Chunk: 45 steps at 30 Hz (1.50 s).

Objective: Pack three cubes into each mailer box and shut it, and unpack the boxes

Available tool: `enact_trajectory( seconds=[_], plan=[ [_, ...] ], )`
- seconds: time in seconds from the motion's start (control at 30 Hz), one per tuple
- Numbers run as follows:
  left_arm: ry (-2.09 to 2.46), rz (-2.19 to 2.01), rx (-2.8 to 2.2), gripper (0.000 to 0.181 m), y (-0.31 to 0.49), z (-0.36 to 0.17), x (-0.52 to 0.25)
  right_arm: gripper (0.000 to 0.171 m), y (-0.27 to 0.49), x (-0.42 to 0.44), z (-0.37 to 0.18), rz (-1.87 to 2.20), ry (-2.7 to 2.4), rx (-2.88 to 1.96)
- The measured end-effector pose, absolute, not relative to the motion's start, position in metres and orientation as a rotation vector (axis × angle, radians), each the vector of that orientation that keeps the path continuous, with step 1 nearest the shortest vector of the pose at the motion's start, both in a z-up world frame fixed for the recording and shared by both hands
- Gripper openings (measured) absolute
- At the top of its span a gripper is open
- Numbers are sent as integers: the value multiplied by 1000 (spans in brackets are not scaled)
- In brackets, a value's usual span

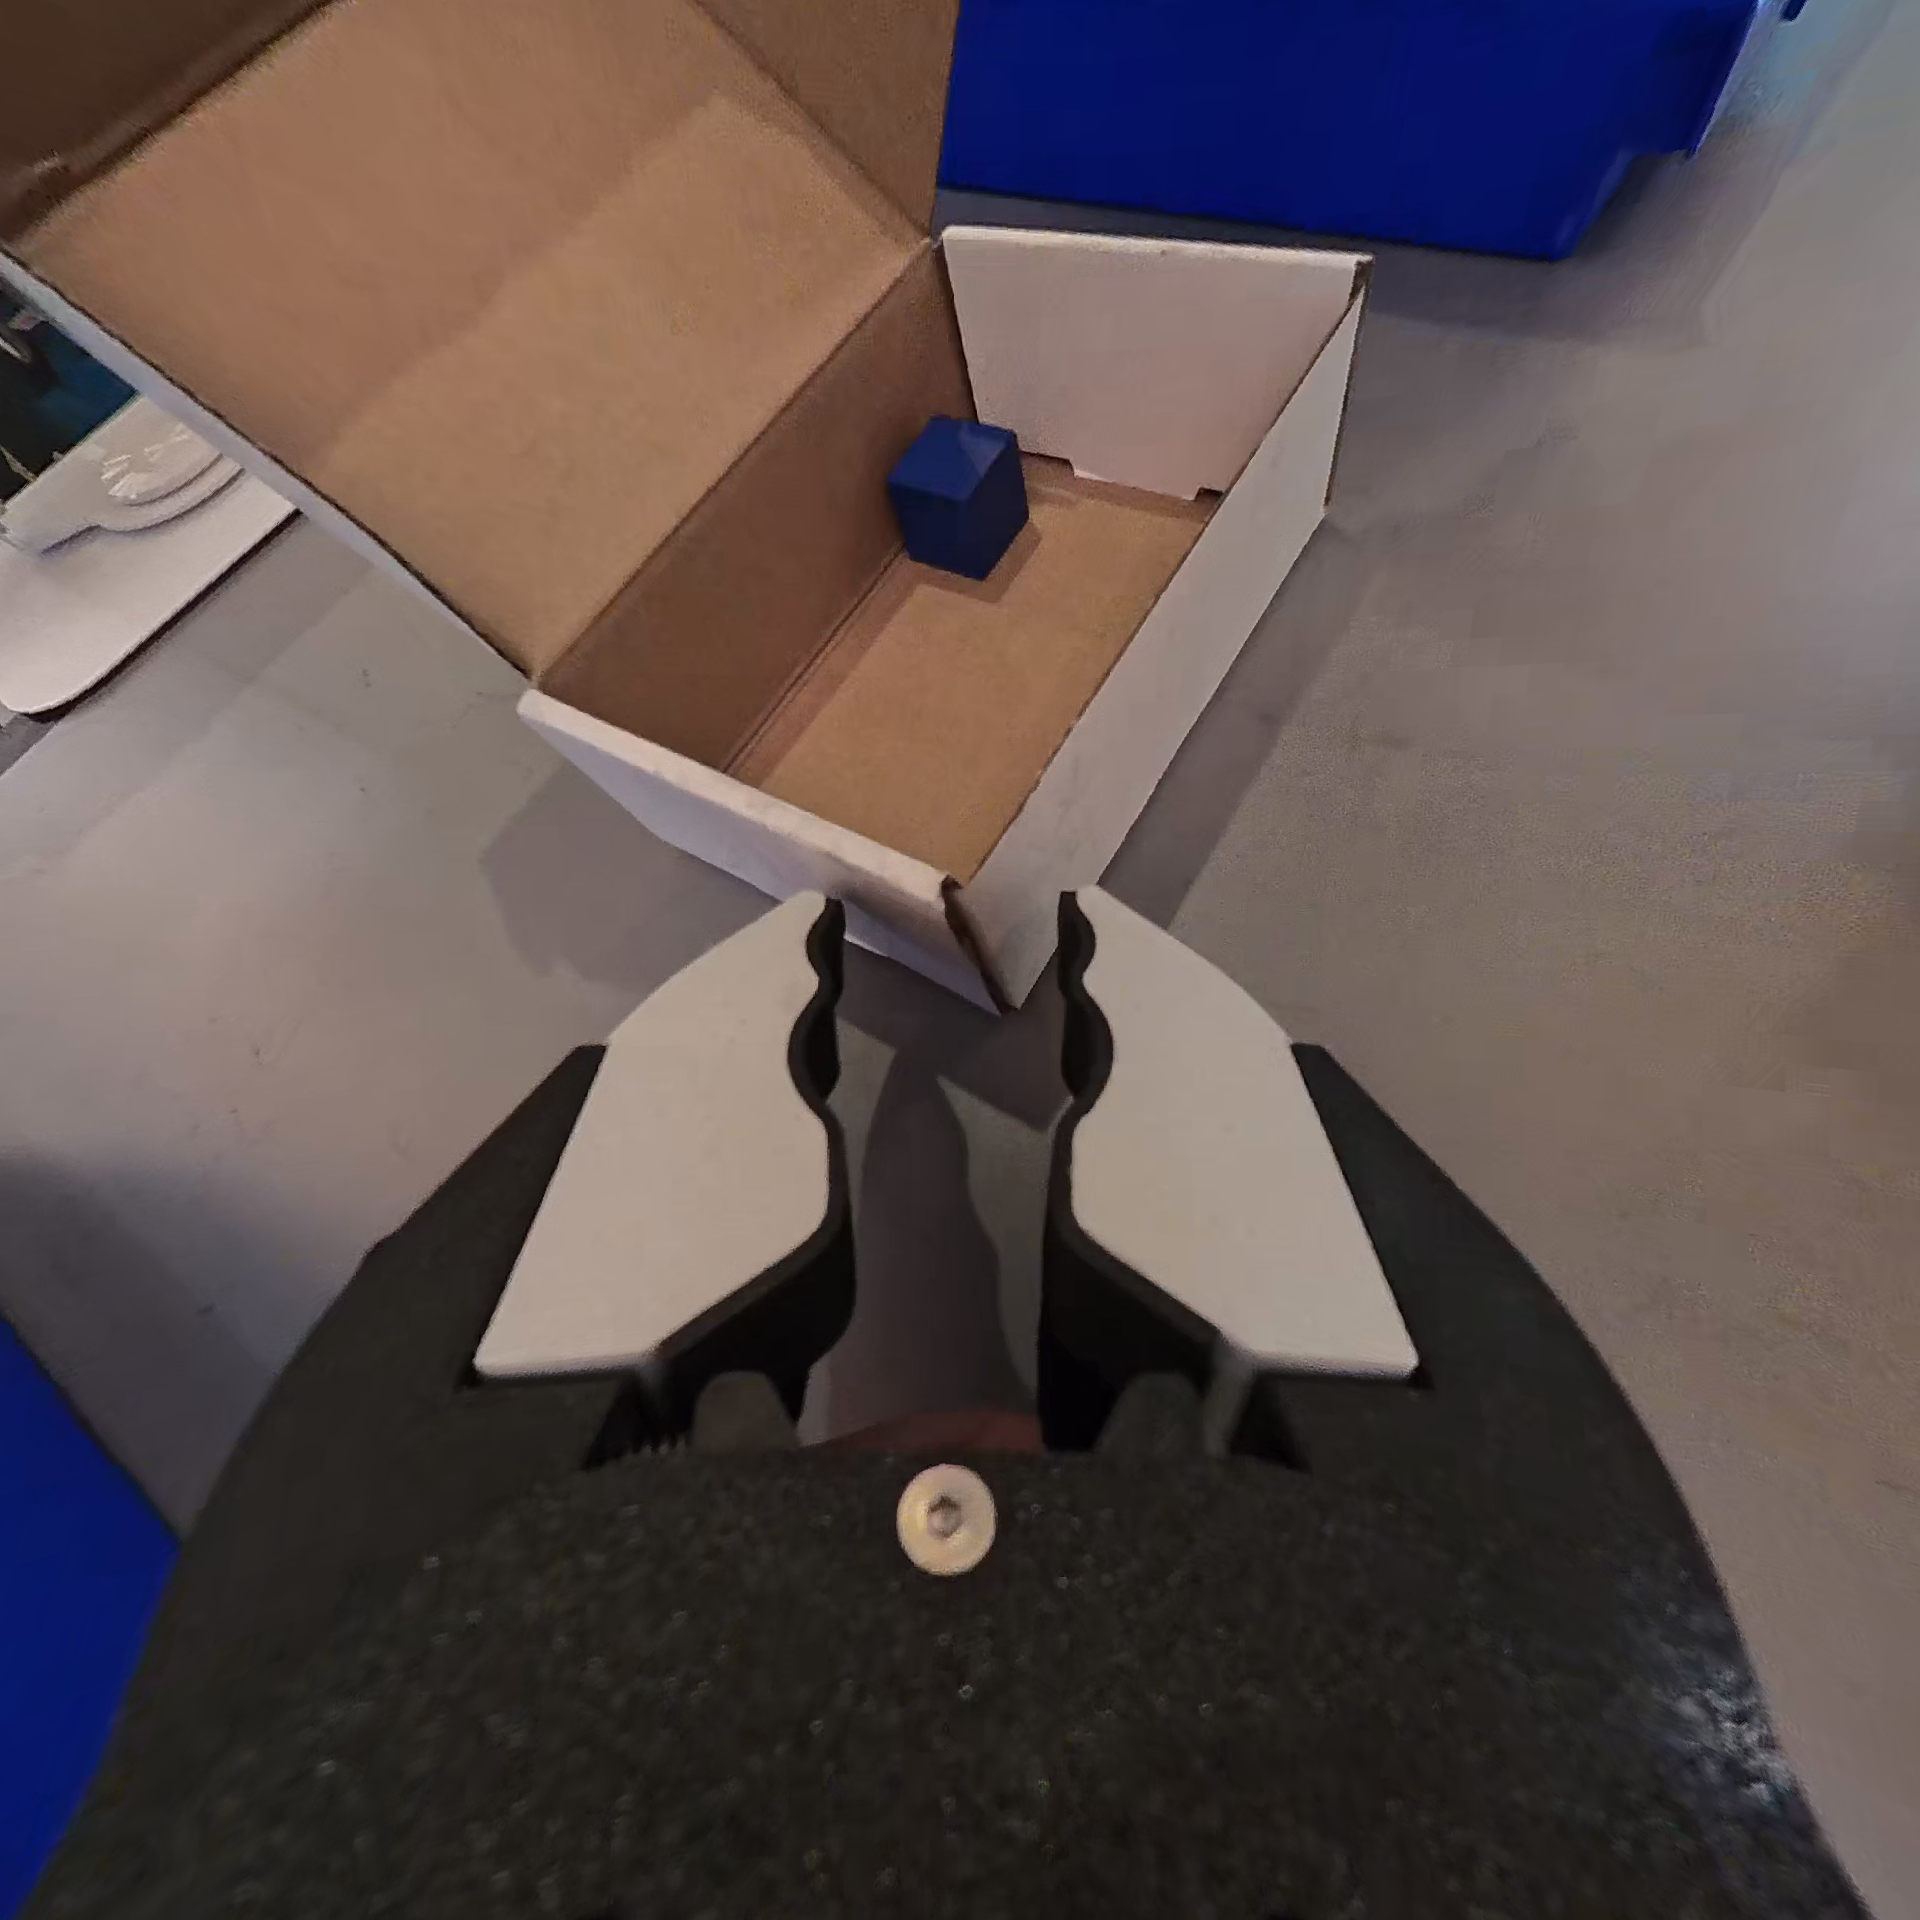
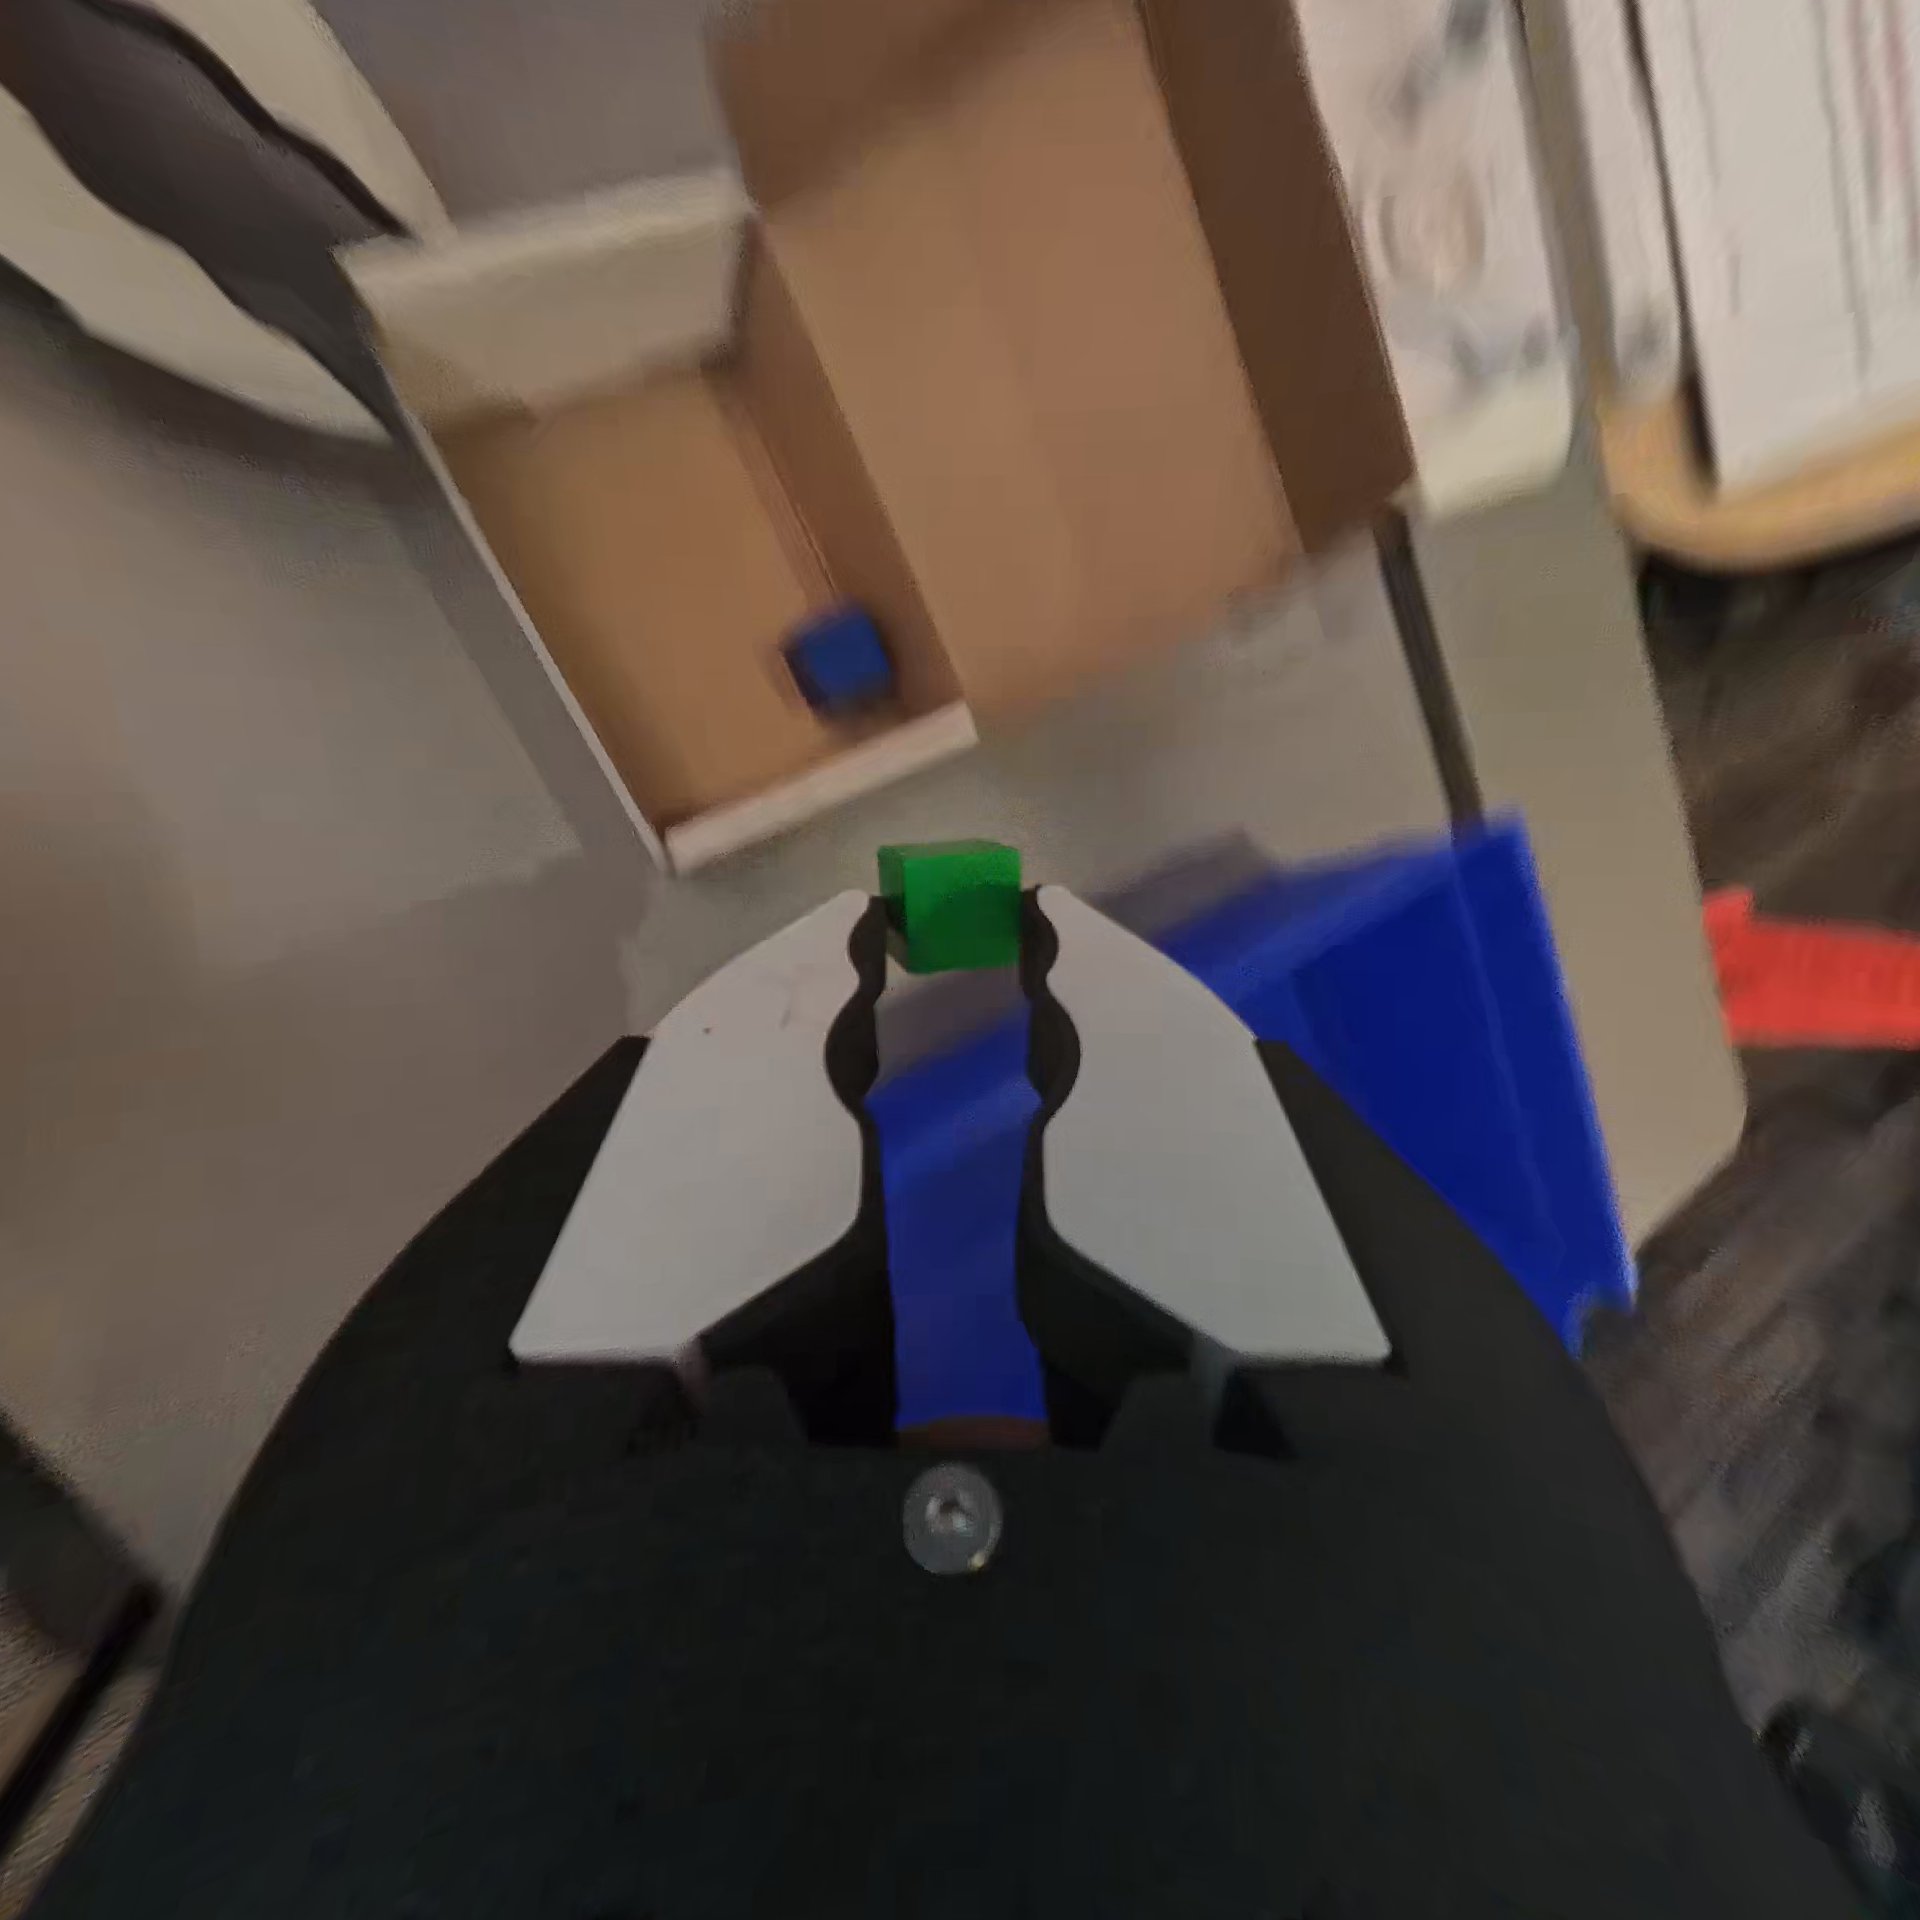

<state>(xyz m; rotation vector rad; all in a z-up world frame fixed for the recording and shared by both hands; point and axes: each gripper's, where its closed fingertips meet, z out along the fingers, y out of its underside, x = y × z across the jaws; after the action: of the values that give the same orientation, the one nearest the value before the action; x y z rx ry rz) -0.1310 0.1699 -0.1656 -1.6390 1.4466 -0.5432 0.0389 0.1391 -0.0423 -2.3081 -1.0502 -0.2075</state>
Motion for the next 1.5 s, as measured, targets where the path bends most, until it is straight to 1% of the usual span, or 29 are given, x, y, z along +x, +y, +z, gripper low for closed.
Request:
enact_trajectory(
  seconds=[0.07, 0.1, 0.17, 0.23, 0.3, 0.37, 0.43, 0.67, 0.77, 0.8, 0.9, 0.97, 1.03, 1.07, 1.1, 1.17, 1.2, 1.27, 1.37, 1.4, 1.5],
  plan=[
    [1453, -544, -1640, 39, 169, -166, -131, 24, 121, 106, -45, -304, -870, -2438],
    [1456, -542, -1643, 39, 170, -167, -131, 24, 111, 136, -55, -335, -776, -2520],
    [1462, -538, -1649, 38, 170, -168, -130, 24, 83, 178, -91, -282, -612, -2745],
    [1463, -532, -1651, 38, 170, -169, -130, 24, 71, 204, -123, -271, -474, -2859],
    [1463, -534, -1650, 38, 171, -169, -129, 24, 70, 219, -147, -275, -336, -2900],
    [1462, -537, -1655, 38, 171, -169, -129, 25, 72, 231, -163, -263, -83, -2928],
    [1454, -540, -1647, 38, 171, -167, -129, 24, 76, 229, -174, -157, 82, -2921],
    [1451, -536, -1639, 38, 171, -167, -130, 23, 71, 235, -196, -103, 209, -2979],
    [1451, -536, -1643, 38, 170, -167, -131, 37, 69, 234, -190, -124, 227, -2971],
    [1451, -536, -1643, 38, 170, -167, -131, 41, 71, 233, -178, -186, 226, -2936],
    [1456, -532, -1643, 38, 170, -168, -131, 43, 94, 195, -120, -269, 135, -2718],
    [1464, -527, -1644, 38, 170, -169, -130, 43, 118, 131, -85, -90, 29, -2555],
    [1467, -522, -1644, 38, 170, -169, -130, 44, 140, 48, -64, 263, -74, -2412],
    [1467, -524, -1642, 38, 169, -169, -130, 45, 149, 19, -65, 362, -91, -2399],
    [1466, -528, -1641, 38, 169, -169, -130, 45, 159, 4, -75, 351, -68, -2429],
    [1456, -542, -1641, 38, 168, -167, -129, 46, 179, -10, -101, 218, -16, -2520],
    [1454, -551, -1644, 38, 167, -167, -129, 44, 187, -17, -113, 174, -5, -2554],
    [1448, -562, -1650, 38, 166, -166, -129, 44, 200, -32, -136, 176, 9, -2622],
    [1441, -568, -1657, 39, 165, -165, -130, 42, 208, -21, -167, 49, 88, -2729],
    [1441, -567, -1657, 39, 165, -165, -130, 37, 209, -16, -172, -3, 107, -2743],
    [1439, -567, -1652, 40, 165, -163, -132, 37, 211, -10, -174, -56, 112, -2741]
  ],
)
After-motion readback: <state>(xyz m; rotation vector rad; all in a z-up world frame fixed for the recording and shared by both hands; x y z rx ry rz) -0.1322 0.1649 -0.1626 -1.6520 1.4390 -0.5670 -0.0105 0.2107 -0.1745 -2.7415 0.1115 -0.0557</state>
